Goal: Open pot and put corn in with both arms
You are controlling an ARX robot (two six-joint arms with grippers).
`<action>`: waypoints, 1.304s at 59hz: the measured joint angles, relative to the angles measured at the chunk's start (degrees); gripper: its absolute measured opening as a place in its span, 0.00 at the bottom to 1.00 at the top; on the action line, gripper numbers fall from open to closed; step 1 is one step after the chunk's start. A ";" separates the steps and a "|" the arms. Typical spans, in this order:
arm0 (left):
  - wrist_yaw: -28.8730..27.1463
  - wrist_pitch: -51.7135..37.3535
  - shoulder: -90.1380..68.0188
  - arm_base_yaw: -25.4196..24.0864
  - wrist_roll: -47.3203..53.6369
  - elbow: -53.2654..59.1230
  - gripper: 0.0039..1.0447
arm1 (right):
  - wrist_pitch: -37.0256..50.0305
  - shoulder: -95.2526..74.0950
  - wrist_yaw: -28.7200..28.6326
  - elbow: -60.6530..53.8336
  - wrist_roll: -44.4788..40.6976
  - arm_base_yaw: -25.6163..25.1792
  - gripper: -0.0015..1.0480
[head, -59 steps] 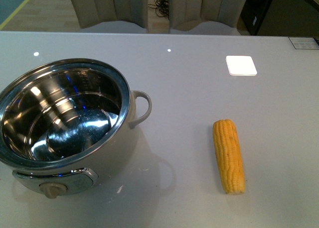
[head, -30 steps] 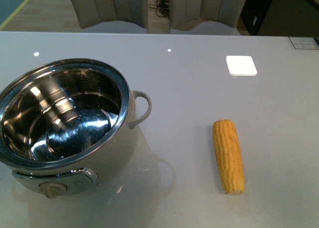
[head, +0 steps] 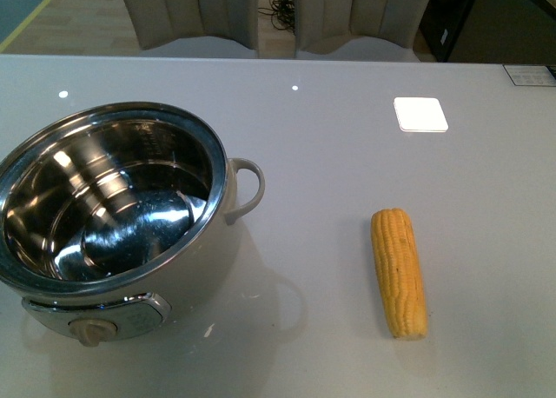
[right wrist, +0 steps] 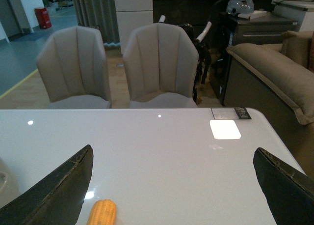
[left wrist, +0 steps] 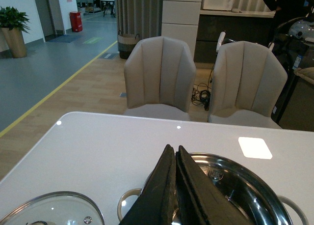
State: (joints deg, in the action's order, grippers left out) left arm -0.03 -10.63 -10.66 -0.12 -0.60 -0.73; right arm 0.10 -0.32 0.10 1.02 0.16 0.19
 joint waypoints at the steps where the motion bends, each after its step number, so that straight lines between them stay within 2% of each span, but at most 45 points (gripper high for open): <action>1: 0.00 0.26 0.28 0.00 0.00 0.00 0.03 | 0.00 0.00 0.00 0.00 0.00 0.00 0.91; 3: 0.00 1.09 1.14 0.02 -0.02 -0.02 0.03 | 0.00 0.00 0.00 0.00 0.00 0.00 0.91; 8: 0.00 9.57 7.91 0.02 0.02 -0.04 0.03 | 0.00 0.00 0.02 0.00 0.00 0.00 0.91; 28: 0.02 10.56 10.29 0.02 -0.02 -0.04 0.04 | 0.00 0.00 0.00 0.00 0.00 0.00 0.91; 54: 0.02 10.60 10.29 0.02 0.00 -0.04 0.79 | 0.00 0.00 0.00 0.00 0.00 0.00 0.91; 58: 0.02 10.60 10.29 0.02 0.00 -0.04 0.94 | 0.00 0.00 0.00 0.00 0.00 0.00 0.91; 71: 0.02 10.60 10.29 0.02 0.13 -0.04 0.93 | -0.55 -0.42 -0.15 0.17 0.39 -0.02 0.91; 77: 0.09 10.62 10.29 0.02 0.15 -0.04 0.93 | -25.09 -16.85 -0.76 10.75 8.52 1.38 0.91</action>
State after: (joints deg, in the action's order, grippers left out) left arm 0.05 -0.01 -0.36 -0.10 -0.45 -0.78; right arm -24.99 -17.17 -0.67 11.77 8.69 1.56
